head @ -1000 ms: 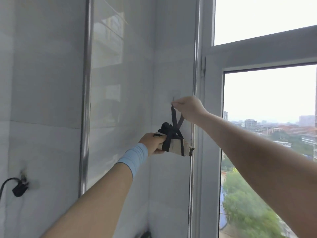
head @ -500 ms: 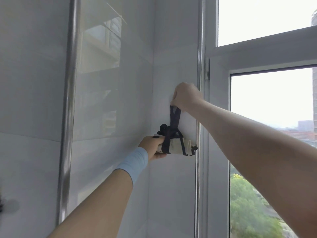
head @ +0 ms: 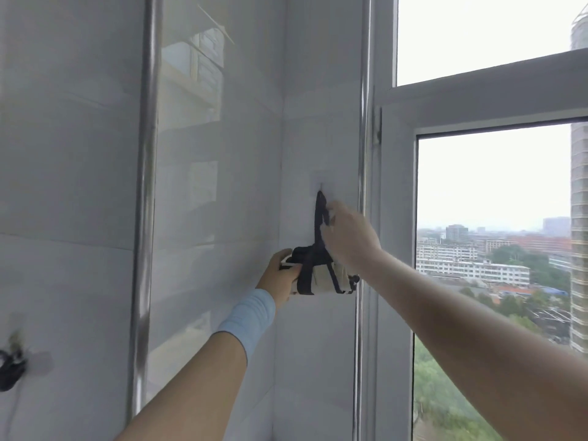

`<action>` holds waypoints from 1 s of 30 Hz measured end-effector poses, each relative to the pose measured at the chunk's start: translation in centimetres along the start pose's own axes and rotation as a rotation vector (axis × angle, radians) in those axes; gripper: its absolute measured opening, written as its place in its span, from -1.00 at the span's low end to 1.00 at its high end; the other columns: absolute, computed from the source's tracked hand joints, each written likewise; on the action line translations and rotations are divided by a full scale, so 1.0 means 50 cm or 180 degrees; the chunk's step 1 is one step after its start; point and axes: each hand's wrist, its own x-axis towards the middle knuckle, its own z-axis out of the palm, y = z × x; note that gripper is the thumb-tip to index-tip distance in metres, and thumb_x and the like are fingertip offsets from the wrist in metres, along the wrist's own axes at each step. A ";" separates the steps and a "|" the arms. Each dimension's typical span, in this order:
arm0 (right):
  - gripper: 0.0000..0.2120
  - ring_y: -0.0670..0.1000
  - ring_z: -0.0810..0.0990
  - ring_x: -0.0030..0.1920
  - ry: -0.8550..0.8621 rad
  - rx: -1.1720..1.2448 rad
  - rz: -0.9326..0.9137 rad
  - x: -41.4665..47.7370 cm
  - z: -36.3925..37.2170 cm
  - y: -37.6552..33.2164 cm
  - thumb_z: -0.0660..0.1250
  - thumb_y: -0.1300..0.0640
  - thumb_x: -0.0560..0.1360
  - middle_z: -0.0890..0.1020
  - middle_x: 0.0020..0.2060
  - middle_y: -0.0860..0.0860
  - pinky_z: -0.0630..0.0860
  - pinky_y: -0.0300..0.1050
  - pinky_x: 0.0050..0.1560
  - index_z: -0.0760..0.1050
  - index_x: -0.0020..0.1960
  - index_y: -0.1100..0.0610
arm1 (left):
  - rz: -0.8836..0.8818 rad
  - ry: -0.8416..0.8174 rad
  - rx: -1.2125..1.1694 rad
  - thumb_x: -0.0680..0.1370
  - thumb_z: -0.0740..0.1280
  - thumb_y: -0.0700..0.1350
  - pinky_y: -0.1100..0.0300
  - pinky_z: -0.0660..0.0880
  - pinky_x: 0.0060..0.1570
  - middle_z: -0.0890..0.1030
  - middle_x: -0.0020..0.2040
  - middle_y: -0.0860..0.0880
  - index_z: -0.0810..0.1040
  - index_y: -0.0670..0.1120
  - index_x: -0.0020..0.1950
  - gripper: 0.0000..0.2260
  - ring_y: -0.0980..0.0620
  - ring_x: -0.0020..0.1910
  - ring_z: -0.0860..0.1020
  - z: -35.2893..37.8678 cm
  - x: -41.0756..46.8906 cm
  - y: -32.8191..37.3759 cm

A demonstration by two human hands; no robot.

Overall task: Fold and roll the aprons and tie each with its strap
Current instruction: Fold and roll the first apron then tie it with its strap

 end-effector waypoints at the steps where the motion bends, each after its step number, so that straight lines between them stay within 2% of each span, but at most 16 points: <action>1: -0.60 0.11 0.58 -0.01 -0.0041 0.0091 0.0043 -0.036 0.014 0.005 0.20 0.08 0.57 0.59 0.09 0.03 0.52 -0.04 -0.14 0.30 0.39 0.03 | 0.0097 0.0028 0.0009 0.62 0.23 -0.14 0.30 0.47 -0.30 0.54 0.03 -0.02 0.37 0.06 0.32 -0.72 0.08 -0.16 0.51 0.002 -0.007 -0.005; 3: -0.56 0.10 0.58 0.05 -0.0255 0.0004 0.0022 -0.101 0.040 0.019 0.17 -0.06 0.57 0.57 0.16 0.03 0.51 -0.03 -0.08 0.26 0.42 0.02 | 0.0139 0.0113 0.0036 0.63 0.21 -0.12 0.26 0.48 -0.26 0.55 0.03 -0.03 0.40 -0.01 0.28 -0.78 0.07 -0.15 0.52 0.006 -0.019 -0.014; 5: -0.48 0.04 0.54 0.12 -0.0506 -0.0137 -0.0051 -0.151 0.056 0.033 0.15 -0.20 0.52 0.56 0.20 -0.03 0.49 -0.05 -0.01 0.30 0.42 -0.02 | 0.0071 0.0157 0.0145 0.62 0.23 -0.11 0.17 0.54 -0.18 0.57 0.08 -0.07 0.44 -0.05 0.23 -0.82 0.02 -0.08 0.55 0.009 -0.032 -0.023; 8: -0.36 -0.05 0.43 0.23 -0.0926 -0.0112 -0.0180 -0.186 0.070 0.063 0.24 -0.35 0.39 0.48 0.24 -0.14 0.47 -0.08 0.13 0.30 0.41 -0.16 | 0.0062 0.0162 0.0501 0.60 0.25 -0.12 0.07 0.61 -0.11 0.59 0.06 -0.08 0.49 -0.03 0.14 -0.87 -0.05 -0.03 0.59 0.007 -0.040 -0.043; 11: -0.29 -0.05 0.37 0.26 -0.1132 -0.0017 -0.0321 -0.189 0.080 0.088 0.35 -0.31 0.38 0.43 0.22 -0.13 0.43 -0.09 0.20 0.23 0.46 -0.19 | 0.0473 0.0110 0.1327 0.61 0.20 -0.13 0.08 0.59 -0.01 0.57 0.09 -0.04 0.49 0.01 0.23 -0.78 -0.01 -0.01 0.56 0.003 -0.044 -0.054; 14: -0.30 -0.03 0.36 0.26 -0.1131 0.0048 -0.0410 -0.189 0.089 0.105 0.39 -0.23 0.41 0.42 0.20 -0.10 0.43 -0.07 0.24 0.24 0.47 -0.13 | 0.0904 0.0046 0.2312 0.62 0.14 -0.11 0.13 0.48 0.17 0.49 0.20 -0.03 0.36 0.06 0.42 -0.64 0.00 0.14 0.50 -0.002 -0.039 -0.057; 17: -0.33 -0.03 0.41 0.25 -0.1022 0.0063 -0.0510 -0.192 0.090 0.110 0.36 -0.21 0.42 0.39 0.26 -0.11 0.47 -0.09 0.21 0.25 0.46 -0.10 | 0.0952 -0.0041 0.2688 0.62 0.12 -0.10 0.19 0.42 0.12 0.42 0.11 -0.06 0.35 0.08 0.45 -0.62 -0.02 0.11 0.45 -0.011 -0.034 -0.065; 20: -0.40 0.02 0.38 0.32 -0.0729 -0.0222 -0.0551 -0.196 0.098 0.108 0.22 -0.15 0.54 0.37 0.37 -0.04 0.43 -0.04 0.28 0.21 0.51 0.04 | 0.0766 0.0000 0.2556 0.63 0.12 -0.07 0.25 0.39 0.05 0.41 0.15 -0.06 0.41 -0.02 0.40 -0.66 0.02 0.06 0.47 -0.019 -0.037 -0.086; 23: -0.51 0.06 0.35 0.35 -0.0692 -0.0273 -0.0439 -0.208 0.113 0.118 0.14 -0.08 0.60 0.44 0.33 -0.02 0.36 -0.01 0.33 0.29 0.49 0.06 | 0.0822 0.0103 0.2224 0.62 0.17 -0.09 0.30 0.36 0.02 0.47 0.17 -0.06 0.46 -0.04 0.35 -0.69 0.08 0.05 0.48 -0.016 -0.048 -0.107; 25: -0.57 0.05 0.40 0.29 -0.0569 -0.0141 -0.0351 -0.223 0.123 0.130 0.15 -0.06 0.60 0.50 0.23 -0.04 0.39 -0.05 0.25 0.38 0.43 0.03 | 0.0913 0.0150 0.2140 0.61 0.21 -0.10 0.31 0.37 0.05 0.50 0.18 -0.06 0.47 -0.02 0.35 -0.69 0.08 0.07 0.49 -0.010 -0.053 -0.116; 27: -0.64 0.06 0.44 0.21 -0.0405 -0.0057 -0.0243 -0.235 0.125 0.135 0.17 -0.02 0.60 0.52 0.14 -0.05 0.39 -0.11 0.12 0.43 0.37 0.01 | 0.0823 0.0147 0.1981 0.59 0.26 -0.08 0.29 0.41 0.04 0.52 0.14 -0.02 0.38 0.06 0.39 -0.64 0.05 0.07 0.51 -0.008 -0.053 -0.116; 29: -0.61 0.09 0.47 0.21 -0.0413 0.0083 -0.0147 -0.239 0.118 0.128 0.17 -0.02 0.59 0.53 0.16 -0.03 0.41 -0.07 0.09 0.36 0.41 -0.05 | 0.0590 0.0063 0.1790 0.56 0.28 -0.09 0.23 0.48 -0.07 0.53 0.02 0.04 0.30 0.18 0.33 -0.62 0.01 -0.01 0.54 -0.007 -0.045 -0.104; 30: -0.54 0.09 0.47 0.22 -0.0460 0.0148 -0.0133 -0.239 0.113 0.121 0.15 -0.03 0.58 0.53 0.20 -0.03 0.44 -0.02 0.12 0.25 0.48 -0.10 | 0.0591 0.0014 0.1844 0.56 0.26 -0.12 0.20 0.50 -0.11 0.54 -0.03 0.03 0.39 0.15 0.28 -0.68 0.00 -0.05 0.55 -0.006 -0.039 -0.098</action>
